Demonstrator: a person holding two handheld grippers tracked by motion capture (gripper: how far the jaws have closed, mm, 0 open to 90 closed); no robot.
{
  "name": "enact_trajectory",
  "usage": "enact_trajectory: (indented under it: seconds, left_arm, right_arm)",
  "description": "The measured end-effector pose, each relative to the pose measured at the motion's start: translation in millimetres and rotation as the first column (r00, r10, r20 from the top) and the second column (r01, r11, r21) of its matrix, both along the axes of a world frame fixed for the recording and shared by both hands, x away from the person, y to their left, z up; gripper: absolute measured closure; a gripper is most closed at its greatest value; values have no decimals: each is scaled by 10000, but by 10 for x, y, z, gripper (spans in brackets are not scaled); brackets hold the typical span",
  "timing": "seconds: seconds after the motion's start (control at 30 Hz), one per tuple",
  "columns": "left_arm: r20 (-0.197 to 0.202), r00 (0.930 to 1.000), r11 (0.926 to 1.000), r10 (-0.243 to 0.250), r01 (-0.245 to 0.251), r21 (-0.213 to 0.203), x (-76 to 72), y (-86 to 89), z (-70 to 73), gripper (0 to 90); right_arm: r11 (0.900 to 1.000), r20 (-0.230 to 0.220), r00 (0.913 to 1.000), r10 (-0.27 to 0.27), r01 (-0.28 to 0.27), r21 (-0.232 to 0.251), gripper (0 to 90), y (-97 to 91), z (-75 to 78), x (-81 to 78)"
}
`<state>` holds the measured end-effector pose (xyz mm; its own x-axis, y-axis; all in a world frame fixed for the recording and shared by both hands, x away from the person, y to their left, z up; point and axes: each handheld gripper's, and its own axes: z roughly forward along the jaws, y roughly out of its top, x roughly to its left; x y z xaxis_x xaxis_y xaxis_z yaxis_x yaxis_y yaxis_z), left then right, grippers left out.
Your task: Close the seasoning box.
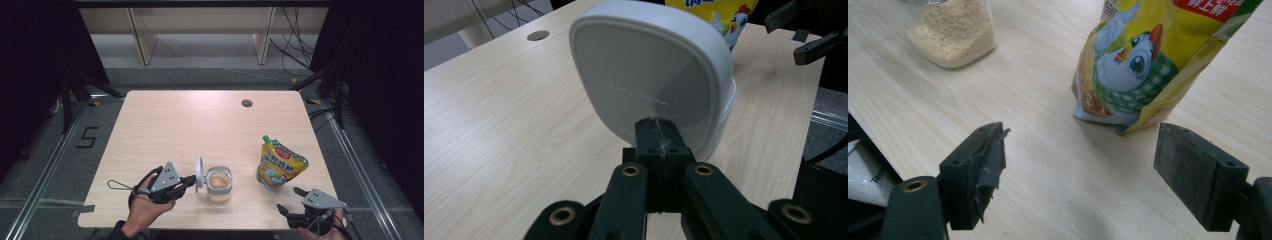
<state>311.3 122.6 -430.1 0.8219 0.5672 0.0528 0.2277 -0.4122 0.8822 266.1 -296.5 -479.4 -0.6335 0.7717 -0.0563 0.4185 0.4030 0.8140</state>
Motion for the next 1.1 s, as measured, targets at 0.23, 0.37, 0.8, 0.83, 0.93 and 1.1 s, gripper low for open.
enact_trajectory:
  seconds: [0.23,0.37,0.8,0.83,0.93,1.1]
  left_arm:
    - [-5,10000,10000,-81,81,-46,6,-75,15,891]
    - [66,9999,9999,-151,151,-58,12,-117,23,891]
    - [175,9995,9996,-264,265,-98,17,-147,53,882]
    - [149,9995,9996,-266,267,-110,15,-140,57,879]
    - [16,9997,9993,-255,256,-259,10,-130,54,857]
    - [-157,9995,9979,-270,261,-587,21,-68,43,731]
  right_arm:
    - [10000,-4,10000,17,-17,-11,217,-1,0,1]
    - [10000,117,9999,12,-11,-51,217,-6,0,4]
    - [10000,-113,9999,74,-74,4,219,0,-2,2]
    - [10000,-9,10000,21,-21,-37,219,-2,-1,1]
    - [10000,122,9999,42,-42,-52,219,-2,-4,6]
    - [9999,82,10000,6,-5,-153,221,1,0,0]
